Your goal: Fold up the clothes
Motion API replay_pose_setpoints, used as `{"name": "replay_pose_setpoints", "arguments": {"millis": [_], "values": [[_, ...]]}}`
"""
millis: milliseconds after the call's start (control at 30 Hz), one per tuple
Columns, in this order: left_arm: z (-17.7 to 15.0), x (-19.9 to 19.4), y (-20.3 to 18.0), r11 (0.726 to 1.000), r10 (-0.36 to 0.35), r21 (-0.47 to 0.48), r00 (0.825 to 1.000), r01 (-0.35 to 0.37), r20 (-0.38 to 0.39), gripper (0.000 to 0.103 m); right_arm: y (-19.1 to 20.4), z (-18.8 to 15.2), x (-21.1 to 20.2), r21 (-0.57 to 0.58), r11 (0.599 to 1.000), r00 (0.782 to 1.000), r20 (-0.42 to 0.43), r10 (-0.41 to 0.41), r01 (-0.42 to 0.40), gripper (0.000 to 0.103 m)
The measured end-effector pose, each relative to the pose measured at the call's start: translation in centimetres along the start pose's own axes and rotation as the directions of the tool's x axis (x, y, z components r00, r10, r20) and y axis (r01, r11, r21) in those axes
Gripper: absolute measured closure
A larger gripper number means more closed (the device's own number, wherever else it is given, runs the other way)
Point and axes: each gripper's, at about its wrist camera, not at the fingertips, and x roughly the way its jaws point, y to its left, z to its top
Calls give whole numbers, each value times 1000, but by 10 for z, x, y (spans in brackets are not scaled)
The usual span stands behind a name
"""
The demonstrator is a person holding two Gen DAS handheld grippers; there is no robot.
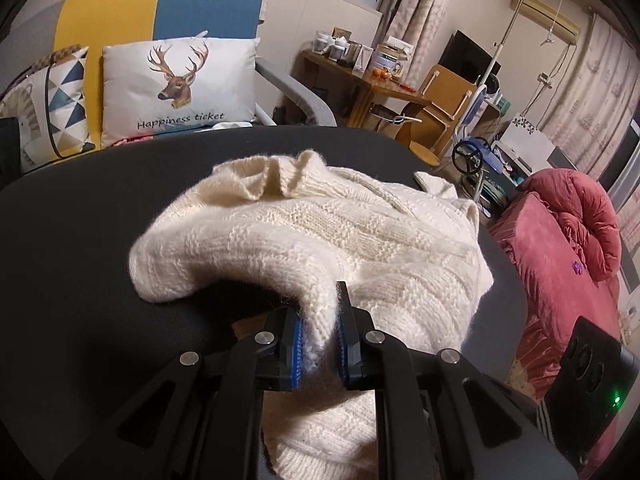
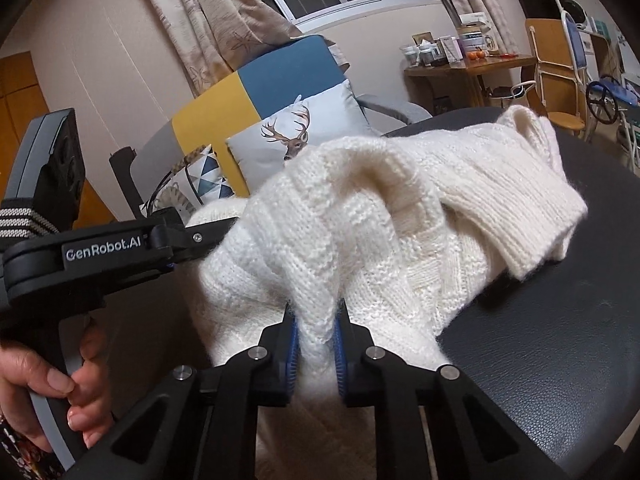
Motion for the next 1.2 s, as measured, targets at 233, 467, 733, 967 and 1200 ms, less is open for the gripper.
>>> {"name": "replay_pose_setpoints", "arguments": {"millis": [233,467,733,967,1200], "values": [[-4,-23,20,998,22,-55,999,-19,43,89,28,0,-3,-35,998,999,-1,42,-42,90],[-17,-49,52,992,55,-121,995,-45,78,89,67,-9,7,-79,993,995,-35,89,-91,90],[-42,-78,93,978,94,-196,989,-69,119,89,115,-29,18,-144,981,988,-100,117,-131,90],[-51,-101,116,965,99,-255,983,-58,153,89,144,-39,18,-172,973,984,-119,135,-154,90],[-50,-124,139,955,127,-288,973,-67,193,89,181,-42,22,-209,959,977,-137,163,-189,90]]}}
